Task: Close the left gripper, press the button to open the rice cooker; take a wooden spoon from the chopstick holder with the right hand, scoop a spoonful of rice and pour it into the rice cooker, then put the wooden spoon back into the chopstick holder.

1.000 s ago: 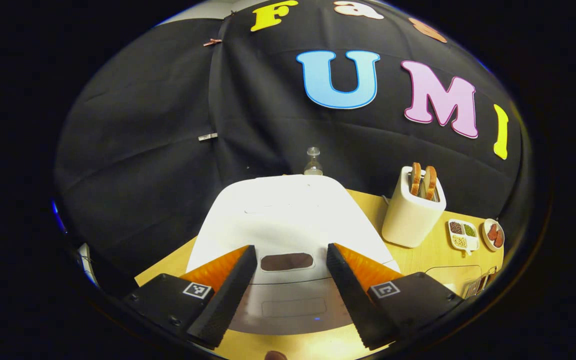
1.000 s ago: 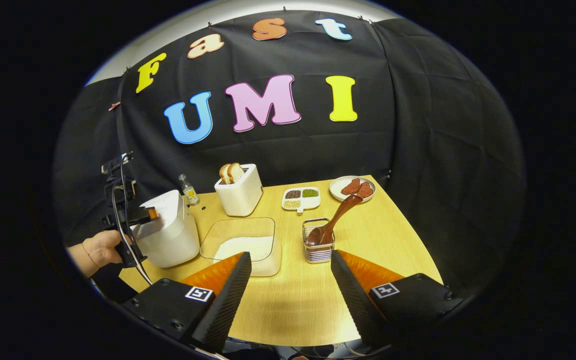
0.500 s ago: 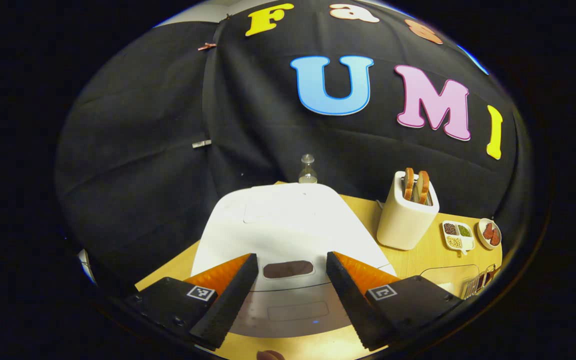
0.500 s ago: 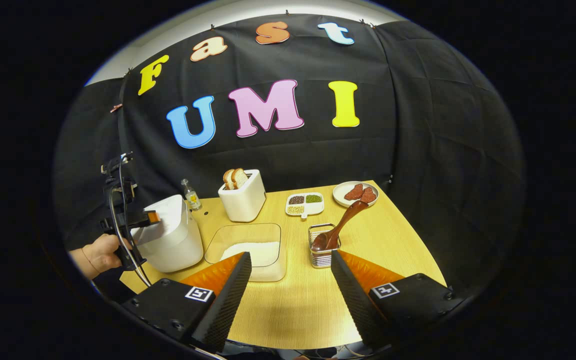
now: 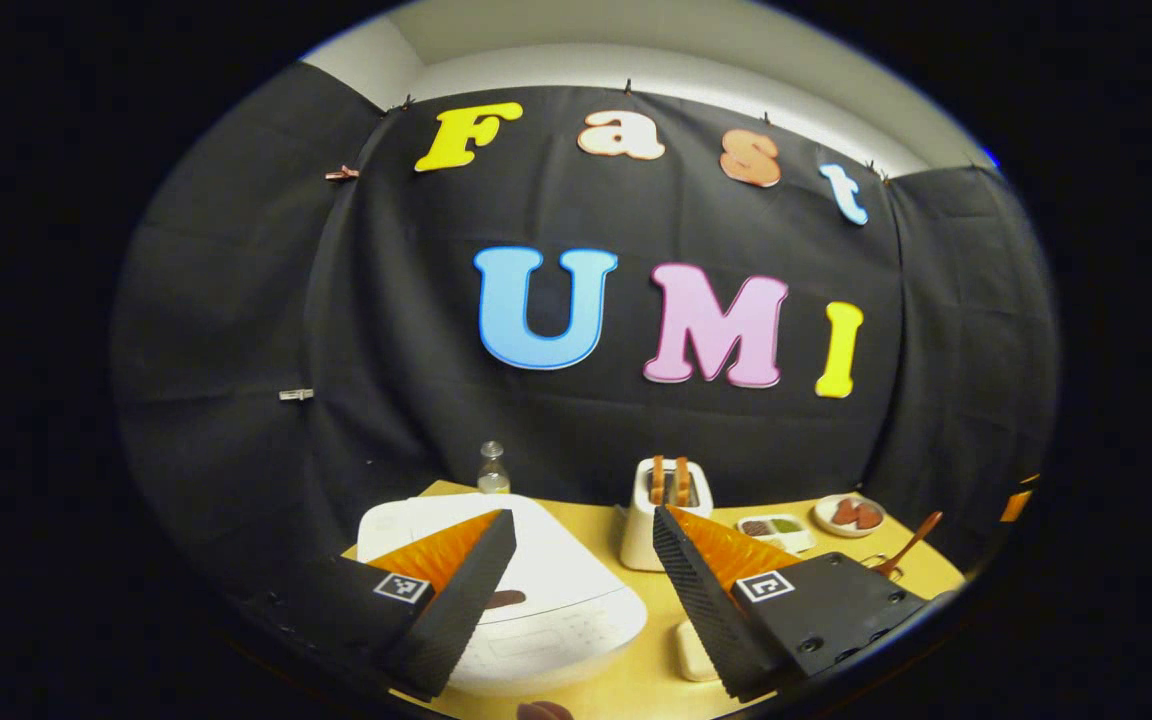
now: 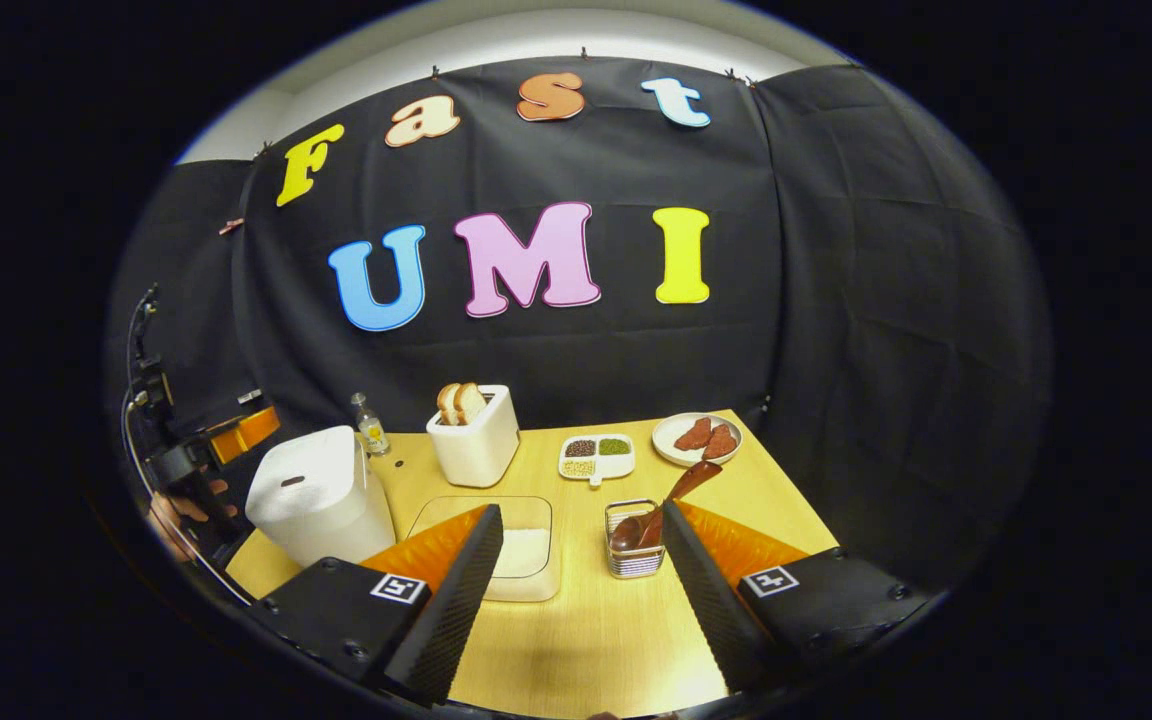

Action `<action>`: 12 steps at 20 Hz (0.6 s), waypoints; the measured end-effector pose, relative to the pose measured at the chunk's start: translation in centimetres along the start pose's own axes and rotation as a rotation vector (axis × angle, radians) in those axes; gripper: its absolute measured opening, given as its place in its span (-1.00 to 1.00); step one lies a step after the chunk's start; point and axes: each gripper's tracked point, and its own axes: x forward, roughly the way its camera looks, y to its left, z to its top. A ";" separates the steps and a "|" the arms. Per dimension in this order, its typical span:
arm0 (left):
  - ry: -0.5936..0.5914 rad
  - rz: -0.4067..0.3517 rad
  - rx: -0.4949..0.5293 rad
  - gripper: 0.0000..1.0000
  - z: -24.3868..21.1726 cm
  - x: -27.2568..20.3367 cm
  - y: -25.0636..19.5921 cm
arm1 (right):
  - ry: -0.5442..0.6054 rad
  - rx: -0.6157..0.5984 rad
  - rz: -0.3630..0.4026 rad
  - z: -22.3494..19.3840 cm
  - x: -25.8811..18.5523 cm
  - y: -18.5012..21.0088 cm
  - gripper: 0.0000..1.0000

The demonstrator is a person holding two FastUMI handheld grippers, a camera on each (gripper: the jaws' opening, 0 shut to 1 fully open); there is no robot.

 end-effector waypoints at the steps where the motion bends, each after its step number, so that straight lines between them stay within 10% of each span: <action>1: -0.010 -0.017 -0.024 0.91 0.4 -0.8 0.2 | -0.013 -0.010 -0.006 0.6 -0.1 0.0 0.98; 12: -0.115 -0.021 0.066 0.89 3.9 -7.7 5.6 | -0.204 -0.059 -0.034 6.7 -2.5 1.2 0.97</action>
